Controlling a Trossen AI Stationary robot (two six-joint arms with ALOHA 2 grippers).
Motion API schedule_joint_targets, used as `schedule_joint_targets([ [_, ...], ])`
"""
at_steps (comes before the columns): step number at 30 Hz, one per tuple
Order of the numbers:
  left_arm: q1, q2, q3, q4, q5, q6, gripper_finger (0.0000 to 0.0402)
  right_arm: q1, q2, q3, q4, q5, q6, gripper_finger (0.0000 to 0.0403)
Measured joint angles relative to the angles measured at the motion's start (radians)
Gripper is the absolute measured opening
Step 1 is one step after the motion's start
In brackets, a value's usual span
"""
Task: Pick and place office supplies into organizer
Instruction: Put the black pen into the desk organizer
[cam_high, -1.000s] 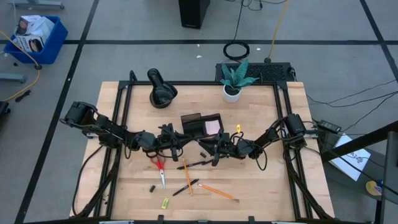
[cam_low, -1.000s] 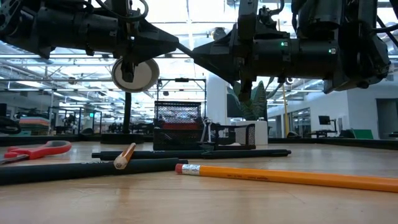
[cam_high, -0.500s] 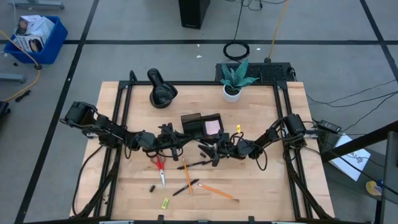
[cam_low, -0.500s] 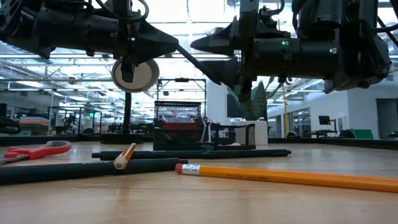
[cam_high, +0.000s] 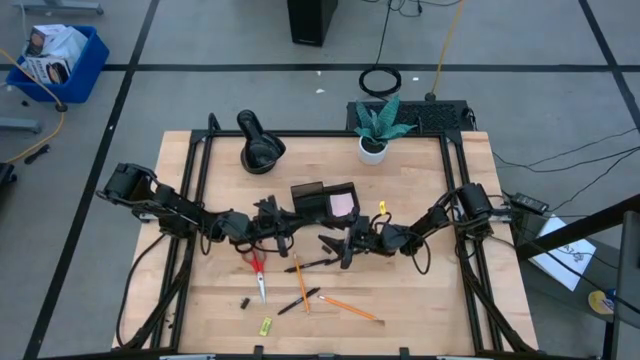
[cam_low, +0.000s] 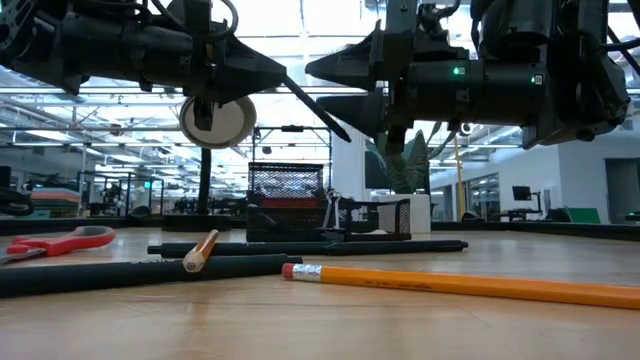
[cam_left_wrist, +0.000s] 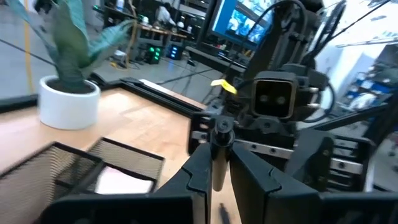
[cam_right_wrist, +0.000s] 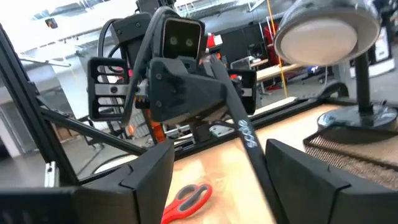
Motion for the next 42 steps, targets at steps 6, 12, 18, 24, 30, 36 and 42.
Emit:
schedule_joint_targets([
  [6,0.012,0.0,0.0,-0.019,-0.022,0.021,0.0046,0.013,-0.051,-0.017,0.002,0.001,-0.098,0.0239],
  [12,0.055,-0.012,0.0,-0.02,-0.061,0.037,0.0046,0.053,-0.162,-0.053,0.0,0.004,-0.205,0.0238],
  [18,0.106,-0.12,-0.001,-0.129,-0.055,0.047,0.0046,0.088,-0.238,-0.085,-0.032,0.004,-0.239,0.0238],
  [24,0.163,-0.291,0.0,-0.327,-0.053,0.038,0.0046,0.094,-0.251,-0.105,-0.036,0.032,-0.239,0.0238],
  [30,0.226,-0.39,0.078,-0.63,-0.004,-0.007,0.0046,0.093,-0.251,-0.106,-0.034,0.085,-0.209,0.0238],
  [36,0.258,-0.379,0.218,-0.88,0.029,0.017,0.0046,0.092,-0.251,-0.105,-0.022,0.084,-0.225,0.0238],
  [42,0.285,-0.379,0.266,-1.034,0.058,0.004,0.0046,0.092,-0.251,-0.105,-0.025,0.084,-0.226,0.0238],
])
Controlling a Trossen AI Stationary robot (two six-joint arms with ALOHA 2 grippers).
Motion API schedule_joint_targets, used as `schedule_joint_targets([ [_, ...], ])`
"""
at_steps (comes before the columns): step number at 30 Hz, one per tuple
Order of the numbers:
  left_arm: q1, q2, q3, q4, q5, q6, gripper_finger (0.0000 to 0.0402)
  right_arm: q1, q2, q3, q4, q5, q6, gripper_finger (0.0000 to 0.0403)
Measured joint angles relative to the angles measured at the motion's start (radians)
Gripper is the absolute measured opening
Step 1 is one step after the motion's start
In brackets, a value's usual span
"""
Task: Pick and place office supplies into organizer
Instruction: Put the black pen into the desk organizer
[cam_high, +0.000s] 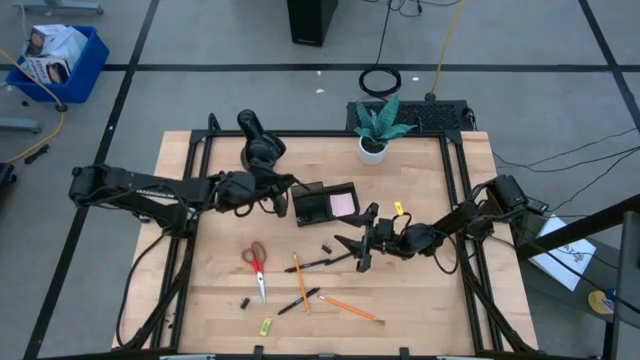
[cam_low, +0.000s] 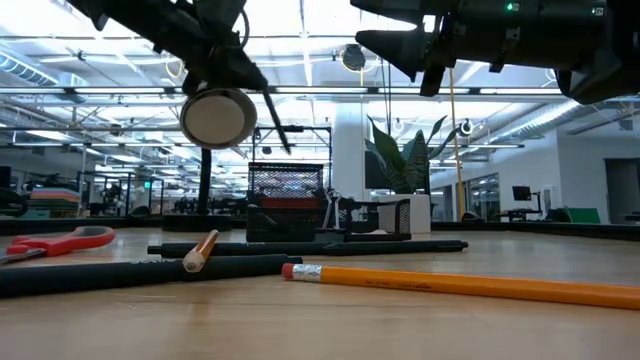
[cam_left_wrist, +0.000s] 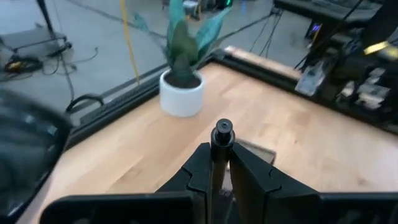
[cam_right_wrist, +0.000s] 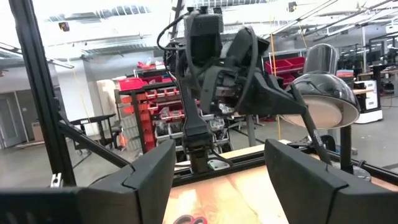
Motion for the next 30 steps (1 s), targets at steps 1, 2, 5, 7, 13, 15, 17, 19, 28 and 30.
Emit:
schedule_joint_targets([
  [1,0.008,0.0,0.0,-0.015,0.011,-0.008,0.0046,0.0,0.0,0.0,-0.003,0.0,0.001,0.0238],
  [2,0.017,0.0,0.0,-0.026,0.025,-0.02,0.0046,0.0,0.0,0.0,-0.004,0.0,0.001,0.0238],
  [5,0.035,0.025,0.001,-0.021,0.05,-0.037,0.0046,0.0,0.0,0.0,-0.004,0.0,0.001,0.0238],
  [7,0.038,0.041,-0.001,-0.03,0.058,-0.034,0.0046,0.0,0.0,0.0,-0.004,0.0,0.005,0.0238],
  [13,0.051,0.109,-0.001,-0.001,0.096,-0.021,0.0046,-0.004,0.0,0.0,-0.008,-0.001,0.012,0.0238],
  [15,0.054,0.134,-0.001,0.018,0.101,-0.02,0.0046,-0.005,0.001,0.0,-0.012,-0.001,0.015,0.0238],
  [17,0.054,0.147,-0.001,0.026,0.101,-0.019,0.0046,-0.005,0.001,0.0,-0.011,-0.001,0.015,0.0238],
  [19,0.054,0.162,0.0,0.047,0.101,-0.015,0.0046,-0.005,0.001,0.0,-0.012,-0.001,0.015,0.0238],
  [28,0.038,0.162,-0.001,0.044,0.101,-0.018,0.0047,-0.005,0.001,0.0,-0.017,-0.001,0.016,0.0238],
  [30,0.039,0.162,-0.001,0.042,0.1,-0.022,0.0047,-0.005,0.001,0.0,-0.016,-0.001,0.016,0.0238],
])
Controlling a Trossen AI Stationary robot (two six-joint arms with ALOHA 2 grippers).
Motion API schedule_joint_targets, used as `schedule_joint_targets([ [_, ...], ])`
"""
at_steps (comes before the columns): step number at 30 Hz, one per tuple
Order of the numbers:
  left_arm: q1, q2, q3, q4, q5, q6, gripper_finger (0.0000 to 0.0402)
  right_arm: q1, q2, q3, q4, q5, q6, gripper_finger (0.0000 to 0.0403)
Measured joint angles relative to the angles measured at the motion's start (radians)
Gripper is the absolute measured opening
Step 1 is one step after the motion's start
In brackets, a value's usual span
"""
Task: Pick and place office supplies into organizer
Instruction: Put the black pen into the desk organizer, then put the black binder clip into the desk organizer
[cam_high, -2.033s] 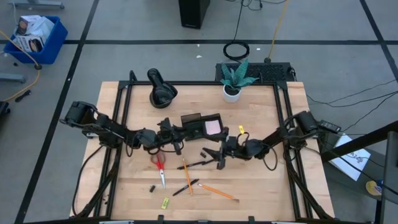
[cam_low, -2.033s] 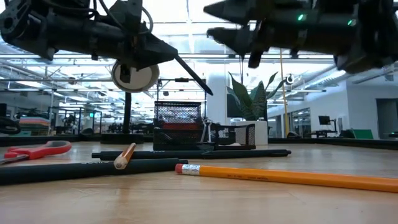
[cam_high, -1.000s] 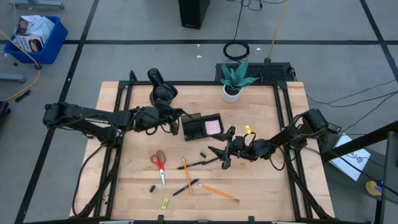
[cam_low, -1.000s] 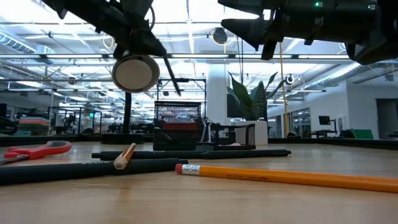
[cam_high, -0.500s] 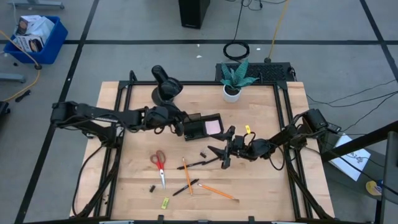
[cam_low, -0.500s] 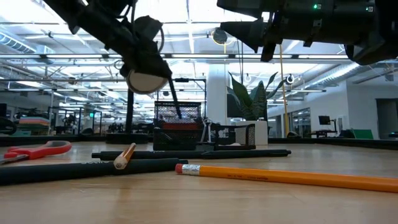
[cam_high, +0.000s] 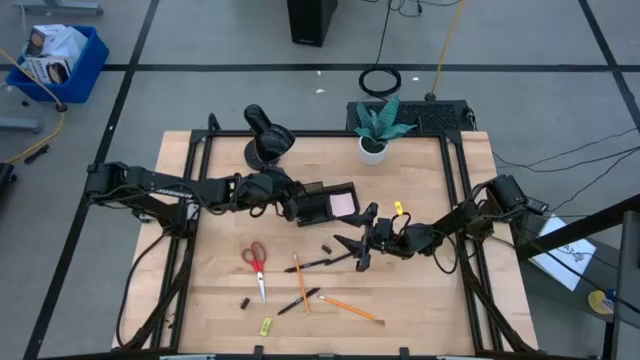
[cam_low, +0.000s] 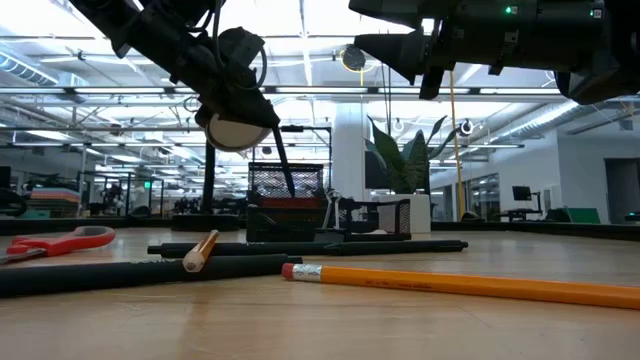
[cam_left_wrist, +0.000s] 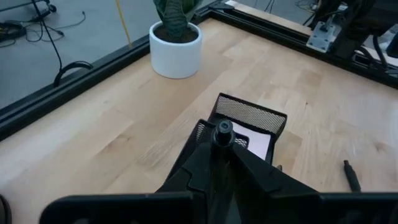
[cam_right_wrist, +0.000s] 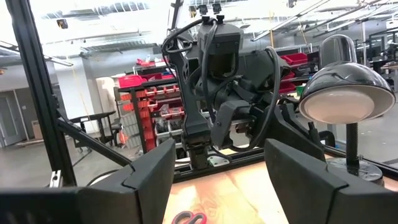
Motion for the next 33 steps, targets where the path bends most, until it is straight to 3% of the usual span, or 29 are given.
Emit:
schedule_joint_targets([
  [5,-0.007,0.0,0.0,0.001,-0.027,0.007,0.006,0.0,0.0,0.0,0.0,0.0,0.0,0.0238],
  [13,-0.03,0.0,0.0,0.003,-0.051,0.011,0.0169,0.0,0.0,0.0,-0.004,-0.003,0.0,0.0238],
  [18,-0.047,-0.01,0.0,0.005,-0.049,-0.009,0.0211,0.0,0.0,0.0,-0.02,-0.004,0.0,0.0238],
  [28,-0.145,-0.068,0.001,0.011,0.023,-0.034,0.0199,0.001,0.0,0.0,-0.151,0.003,0.002,0.0238],
  [33,-0.236,-0.064,0.001,0.008,0.021,-0.032,0.0185,0.0,0.0,0.0,-0.214,-0.075,0.067,0.0238],
])
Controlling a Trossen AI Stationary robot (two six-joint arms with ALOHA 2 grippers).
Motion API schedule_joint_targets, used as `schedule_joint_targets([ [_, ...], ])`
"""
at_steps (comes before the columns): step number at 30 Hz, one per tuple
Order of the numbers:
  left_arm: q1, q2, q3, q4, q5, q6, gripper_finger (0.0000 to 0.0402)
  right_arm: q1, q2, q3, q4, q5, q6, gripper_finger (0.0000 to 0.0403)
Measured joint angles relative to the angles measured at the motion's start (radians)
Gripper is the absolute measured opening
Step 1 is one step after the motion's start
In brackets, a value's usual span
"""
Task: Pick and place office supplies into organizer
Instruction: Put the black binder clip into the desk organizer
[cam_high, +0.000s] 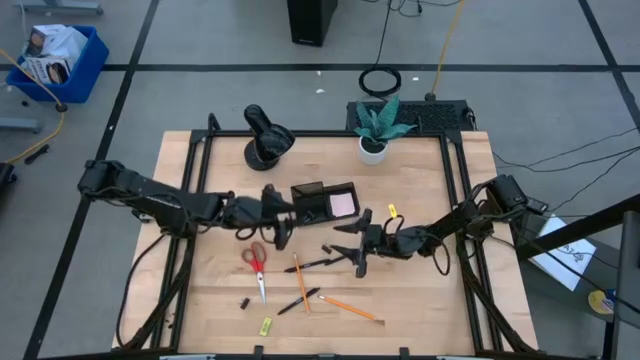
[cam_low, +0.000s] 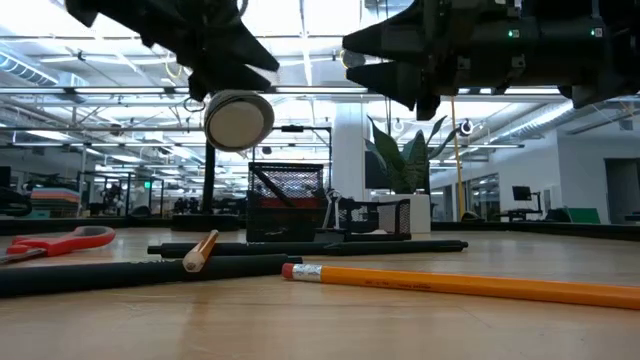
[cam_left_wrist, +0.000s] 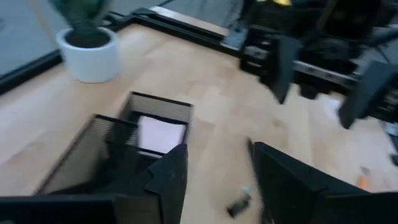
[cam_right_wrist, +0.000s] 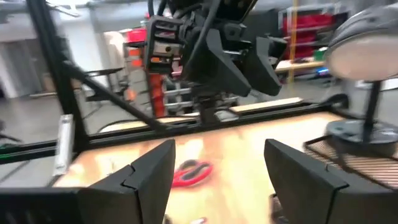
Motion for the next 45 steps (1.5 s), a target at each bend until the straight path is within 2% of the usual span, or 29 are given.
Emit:
schedule_joint_targets([
  [4,-0.066,0.002,0.0,-0.003,-0.003,0.011,0.018,0.003,0.0,0.0,-0.03,-0.013,0.011,0.0238],
  [8,-0.12,0.002,0.0,-0.001,-0.009,0.029,0.0179,0.003,0.0,0.0,-0.144,0.0,0.019,0.0238],
  [14,-0.151,0.002,0.0,0.008,-0.059,0.051,0.0179,0.015,0.001,0.0,-0.324,0.074,0.122,0.0238],
  [20,-0.151,0.002,0.0,0.008,-0.075,0.048,0.0179,0.052,0.008,0.0,-0.356,0.232,0.129,0.0238],
  [24,-0.151,0.002,0.0,0.019,-0.075,0.045,0.0179,0.051,0.017,0.002,-0.382,0.232,0.184,0.0238],
  [29,-0.151,0.002,0.0,0.025,-0.075,0.048,0.0179,0.05,0.104,0.072,-0.383,0.239,0.194,0.0238],
  [33,-0.156,0.002,0.0,0.025,-0.075,0.048,0.0179,0.052,0.148,0.116,-0.388,0.295,0.168,0.0238],
  [45,-0.162,0.001,0.0,0.026,-0.075,0.061,0.018,0.059,0.154,0.122,-0.44,0.281,0.283,0.0238],
])
